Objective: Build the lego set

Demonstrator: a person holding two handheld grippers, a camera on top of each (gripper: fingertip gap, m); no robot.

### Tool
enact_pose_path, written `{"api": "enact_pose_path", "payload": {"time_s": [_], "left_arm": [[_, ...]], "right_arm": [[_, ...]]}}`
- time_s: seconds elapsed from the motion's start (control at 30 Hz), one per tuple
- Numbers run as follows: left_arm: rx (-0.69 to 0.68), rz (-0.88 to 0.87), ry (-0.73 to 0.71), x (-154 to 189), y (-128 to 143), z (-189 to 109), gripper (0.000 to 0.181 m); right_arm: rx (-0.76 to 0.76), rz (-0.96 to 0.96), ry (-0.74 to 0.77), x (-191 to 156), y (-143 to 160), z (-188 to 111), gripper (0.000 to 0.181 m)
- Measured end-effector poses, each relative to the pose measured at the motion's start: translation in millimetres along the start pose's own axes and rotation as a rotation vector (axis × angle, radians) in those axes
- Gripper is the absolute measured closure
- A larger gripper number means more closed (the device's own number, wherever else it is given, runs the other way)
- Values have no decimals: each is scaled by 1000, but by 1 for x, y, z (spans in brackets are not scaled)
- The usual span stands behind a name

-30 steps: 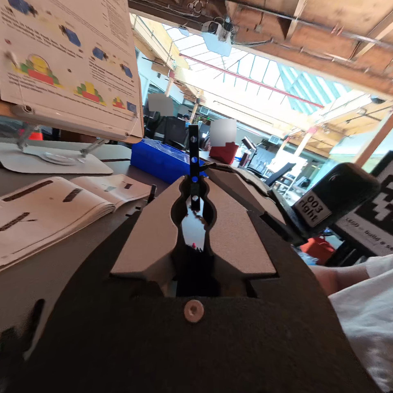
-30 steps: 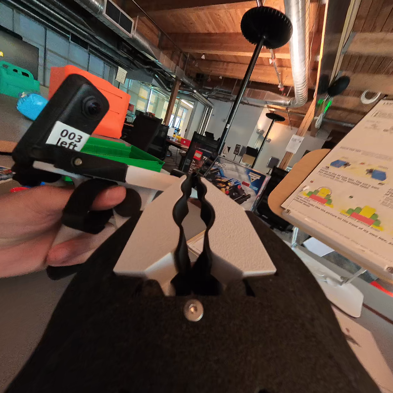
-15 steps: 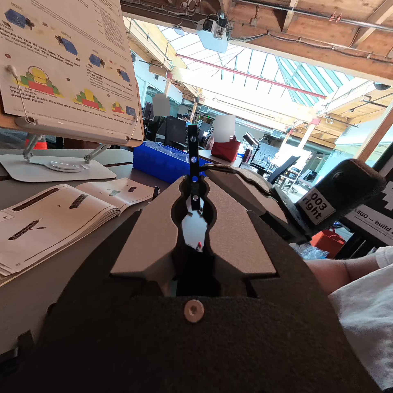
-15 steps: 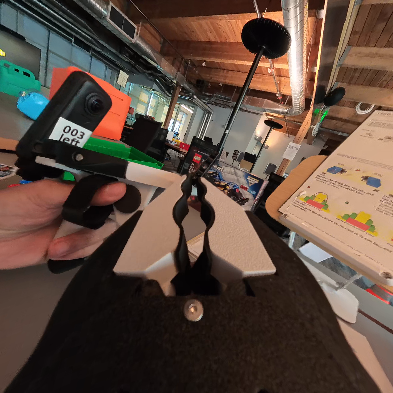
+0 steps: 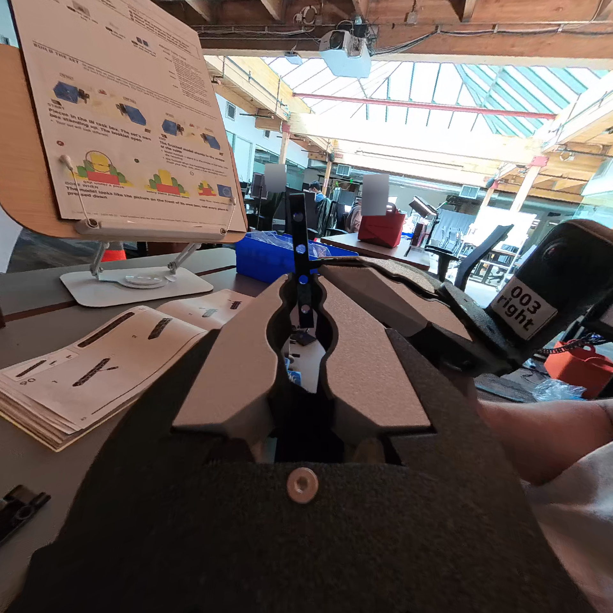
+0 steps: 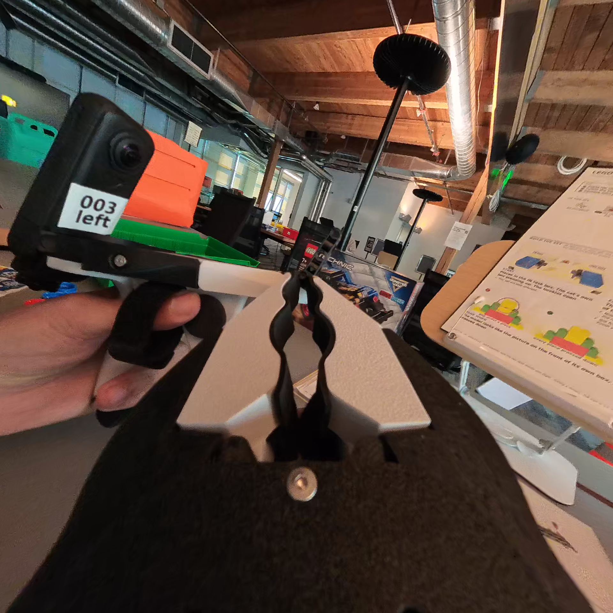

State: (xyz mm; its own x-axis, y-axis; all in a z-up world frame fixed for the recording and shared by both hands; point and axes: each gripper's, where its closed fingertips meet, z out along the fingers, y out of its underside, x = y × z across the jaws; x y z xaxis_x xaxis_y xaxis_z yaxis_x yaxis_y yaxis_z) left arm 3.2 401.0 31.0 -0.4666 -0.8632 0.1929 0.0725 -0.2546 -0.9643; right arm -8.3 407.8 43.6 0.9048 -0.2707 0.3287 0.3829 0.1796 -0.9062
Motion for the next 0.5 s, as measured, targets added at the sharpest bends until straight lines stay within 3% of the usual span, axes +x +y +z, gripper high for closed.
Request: {"api": "enact_pose_path", "payload": {"time_s": [0.03,0.37,0.5], "left_arm": [[-2,-5,0,-1,1,0,175],[-15,-44,39,1,1,1,175],[-14,-80,71,4,2,1,175]], "right_arm": [[-7,9,-1,0,1,1,178],[-13,-213,31,3,0,-1,178],[-4,-220,28,3,-1,-1,178]]}}
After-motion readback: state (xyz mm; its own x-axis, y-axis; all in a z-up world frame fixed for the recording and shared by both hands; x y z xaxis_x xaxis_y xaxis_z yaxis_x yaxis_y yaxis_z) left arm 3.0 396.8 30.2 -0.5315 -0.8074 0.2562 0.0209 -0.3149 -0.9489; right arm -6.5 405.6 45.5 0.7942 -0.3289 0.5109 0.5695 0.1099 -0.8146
